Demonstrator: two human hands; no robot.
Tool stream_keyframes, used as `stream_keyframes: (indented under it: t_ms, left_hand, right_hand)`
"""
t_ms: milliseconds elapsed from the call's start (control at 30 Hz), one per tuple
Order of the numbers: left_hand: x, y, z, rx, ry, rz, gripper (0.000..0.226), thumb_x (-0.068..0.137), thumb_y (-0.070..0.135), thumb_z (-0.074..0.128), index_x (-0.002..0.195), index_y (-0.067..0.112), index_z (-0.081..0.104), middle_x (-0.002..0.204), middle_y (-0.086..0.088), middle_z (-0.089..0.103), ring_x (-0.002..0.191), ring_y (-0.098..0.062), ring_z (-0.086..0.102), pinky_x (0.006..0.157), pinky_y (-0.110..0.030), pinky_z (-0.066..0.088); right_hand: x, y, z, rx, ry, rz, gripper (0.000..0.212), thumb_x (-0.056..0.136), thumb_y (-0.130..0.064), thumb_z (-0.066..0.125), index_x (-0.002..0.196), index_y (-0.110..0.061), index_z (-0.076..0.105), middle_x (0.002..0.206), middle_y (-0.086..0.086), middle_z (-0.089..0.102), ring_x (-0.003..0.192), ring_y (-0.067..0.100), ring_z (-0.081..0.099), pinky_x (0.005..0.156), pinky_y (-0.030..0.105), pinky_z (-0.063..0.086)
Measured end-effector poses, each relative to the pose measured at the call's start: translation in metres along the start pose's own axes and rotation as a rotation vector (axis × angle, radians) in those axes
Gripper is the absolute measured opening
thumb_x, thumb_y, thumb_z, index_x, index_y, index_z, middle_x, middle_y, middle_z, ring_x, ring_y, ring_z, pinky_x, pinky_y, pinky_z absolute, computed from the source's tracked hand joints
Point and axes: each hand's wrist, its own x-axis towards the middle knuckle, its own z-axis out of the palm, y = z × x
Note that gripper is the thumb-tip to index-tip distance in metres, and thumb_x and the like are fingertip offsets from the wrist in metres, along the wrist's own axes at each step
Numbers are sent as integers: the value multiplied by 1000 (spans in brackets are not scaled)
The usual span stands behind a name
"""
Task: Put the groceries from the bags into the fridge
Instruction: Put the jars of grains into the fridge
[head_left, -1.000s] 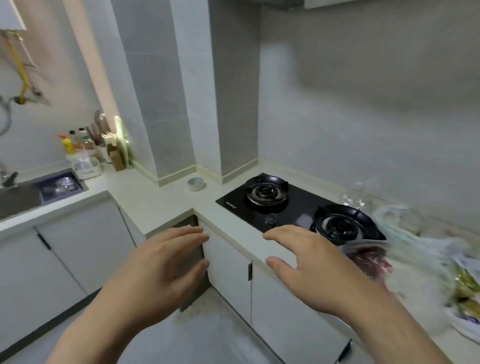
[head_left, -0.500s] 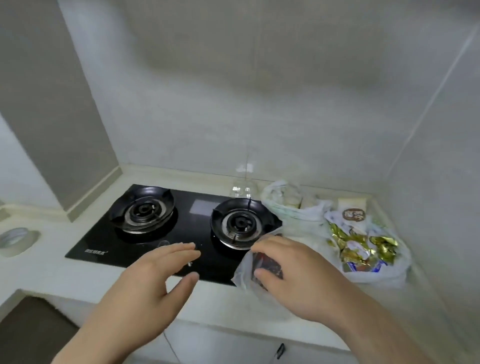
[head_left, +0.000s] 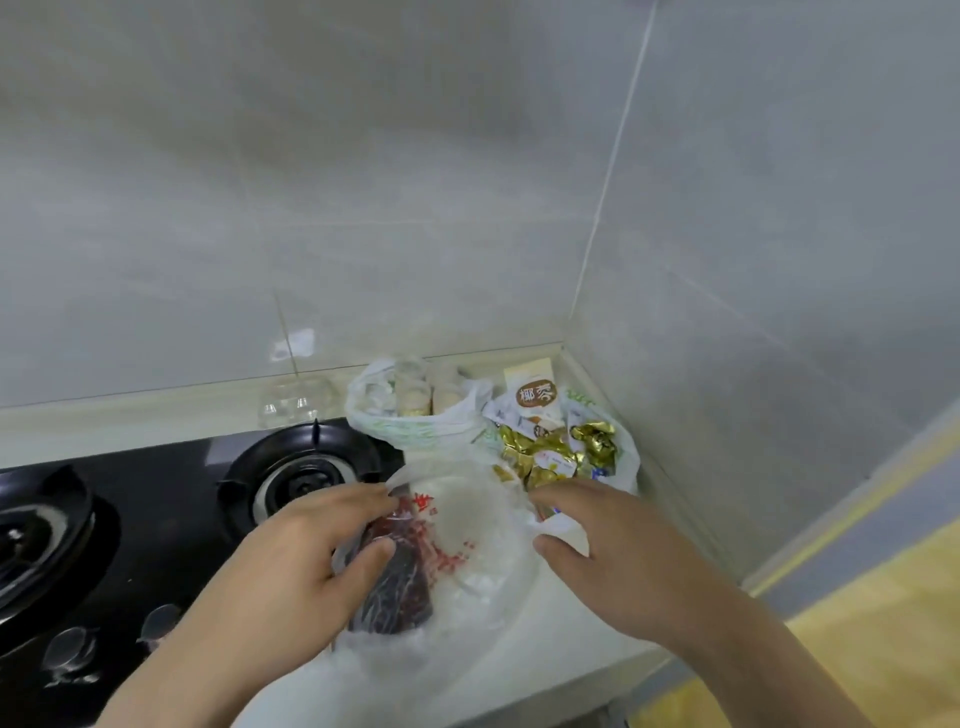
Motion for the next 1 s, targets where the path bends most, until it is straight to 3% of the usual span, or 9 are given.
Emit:
stream_keyframes:
  t_ms: [100, 167, 333, 433, 500, 567, 633, 800, 1000]
  left_hand:
    - [27, 8, 19, -2, -52, 8, 38, 87, 48, 58, 125, 42, 60, 116, 49, 35, 121, 16, 39, 93, 3, 22]
    - [47, 13, 35, 1, -83, -6, 37, 88, 35, 63, 125, 38, 61, 116, 47, 35, 118, 17, 38, 88, 7, 20]
    - [100, 20, 75, 0, -159, -45, 47, 82, 54, 53, 122, 34, 64, 120, 37, 45, 112, 11, 50, 88, 5, 27]
    - [127, 26, 102, -11, -151, -71, 36, 88, 43, 61, 124, 36, 62, 125, 32, 50, 112, 8, 52, 94, -9, 36]
    - [141, 30, 117, -12, -160, -79, 34, 90, 39, 60, 124, 36, 62, 126, 29, 53, 100, 11, 53, 89, -6, 35]
    - [150, 32, 128, 6, -201, -84, 39, 87, 49, 54, 123, 36, 62, 126, 29, 55, 96, 13, 52, 88, -5, 34]
    - [155, 29, 134, 16, -227, -87, 50, 81, 59, 45, 122, 37, 63, 127, 29, 56, 105, 13, 53, 92, -8, 36]
    - [174, 13, 136, -13, -233, -168, 33, 92, 37, 59, 125, 36, 60, 125, 30, 53, 89, 20, 50, 77, 1, 34]
    - [201, -10, 145, -91, -226, -233, 24, 91, 37, 60, 113, 47, 56, 119, 33, 54, 102, 10, 56, 78, 0, 36]
  right_hand:
    - [12, 31, -4, 26, 5, 29, 40, 96, -44, 51, 136, -42, 47, 131, -24, 50, 111, -4, 47, 93, 19, 39]
    - [21, 52, -10, 41, 5, 43, 39, 96, -44, 51, 135, -41, 47, 129, -24, 51, 116, -2, 48, 95, 20, 41]
    - [52, 112, -24, 54, 5, 73, 37, 96, -39, 53, 133, -39, 52, 132, -21, 53, 120, 1, 49, 94, 19, 41]
    - [70, 148, -30, 54, -12, 89, 40, 95, -41, 52, 136, -40, 49, 136, -23, 51, 121, 2, 48, 97, 20, 40]
    - [80, 165, -32, 63, -22, 100, 41, 96, -41, 52, 136, -39, 49, 137, -22, 51, 124, 3, 47, 99, 22, 40]
    - [87, 176, -33, 69, -33, 104, 41, 96, -39, 53, 136, -39, 49, 137, -21, 50, 126, 3, 46, 99, 21, 38]
    - [93, 184, -32, 87, -60, 109, 40, 96, -38, 52, 136, -38, 49, 134, -21, 51, 126, 3, 46, 96, 20, 37]
    - [118, 194, -31, 142, -93, 126, 41, 97, -37, 52, 137, -37, 48, 137, -20, 50, 125, 3, 47, 96, 21, 39]
    - [155, 203, -15, 165, -114, 119, 45, 96, -38, 54, 140, -33, 49, 142, -17, 50, 128, 2, 47, 105, 24, 41]
